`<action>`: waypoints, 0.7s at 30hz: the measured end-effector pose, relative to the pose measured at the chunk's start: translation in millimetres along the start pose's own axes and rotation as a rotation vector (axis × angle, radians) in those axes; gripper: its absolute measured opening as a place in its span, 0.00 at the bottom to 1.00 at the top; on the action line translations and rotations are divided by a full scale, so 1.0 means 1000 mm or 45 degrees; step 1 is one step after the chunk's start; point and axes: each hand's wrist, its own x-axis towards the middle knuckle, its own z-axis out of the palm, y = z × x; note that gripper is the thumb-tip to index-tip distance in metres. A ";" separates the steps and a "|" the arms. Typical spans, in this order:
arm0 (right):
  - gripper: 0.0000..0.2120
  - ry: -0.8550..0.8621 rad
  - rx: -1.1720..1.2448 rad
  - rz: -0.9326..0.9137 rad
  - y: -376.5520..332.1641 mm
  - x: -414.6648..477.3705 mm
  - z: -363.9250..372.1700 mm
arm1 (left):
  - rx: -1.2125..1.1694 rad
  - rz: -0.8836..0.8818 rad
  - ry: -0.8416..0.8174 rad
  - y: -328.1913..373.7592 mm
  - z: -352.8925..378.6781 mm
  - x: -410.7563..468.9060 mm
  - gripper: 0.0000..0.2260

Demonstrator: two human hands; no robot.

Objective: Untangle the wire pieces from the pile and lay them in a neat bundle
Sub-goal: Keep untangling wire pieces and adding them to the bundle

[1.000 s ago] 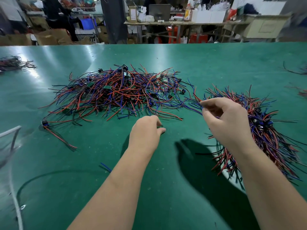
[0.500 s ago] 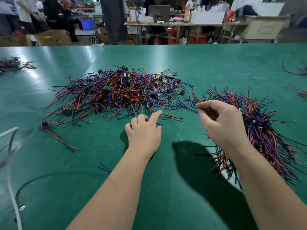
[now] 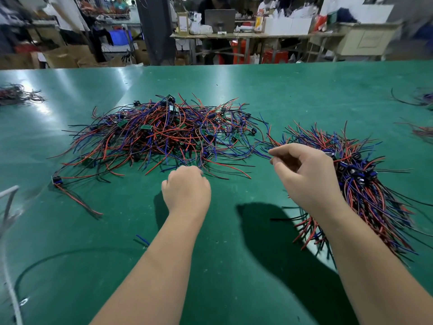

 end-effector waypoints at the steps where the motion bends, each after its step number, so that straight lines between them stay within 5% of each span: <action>1: 0.07 -0.007 0.009 -0.004 0.000 0.000 0.000 | -0.042 -0.010 0.010 -0.001 -0.001 0.000 0.10; 6: 0.08 -0.051 0.017 -0.007 0.000 -0.002 0.002 | -0.417 -0.096 0.013 -0.002 -0.005 -0.002 0.11; 10: 0.07 -0.123 0.057 0.081 0.001 -0.002 0.003 | -1.500 -0.201 -0.165 0.015 -0.018 -0.007 0.15; 13: 0.09 -0.247 0.417 0.402 -0.003 0.001 0.006 | -2.075 -0.097 -0.500 0.025 -0.035 -0.014 0.12; 17: 0.21 -0.450 1.186 0.808 -0.015 0.003 0.005 | -1.960 0.282 -0.906 0.033 -0.044 -0.034 0.12; 21: 0.18 -0.499 1.218 0.705 -0.017 0.001 0.003 | -1.648 0.468 -1.045 0.034 -0.040 -0.040 0.14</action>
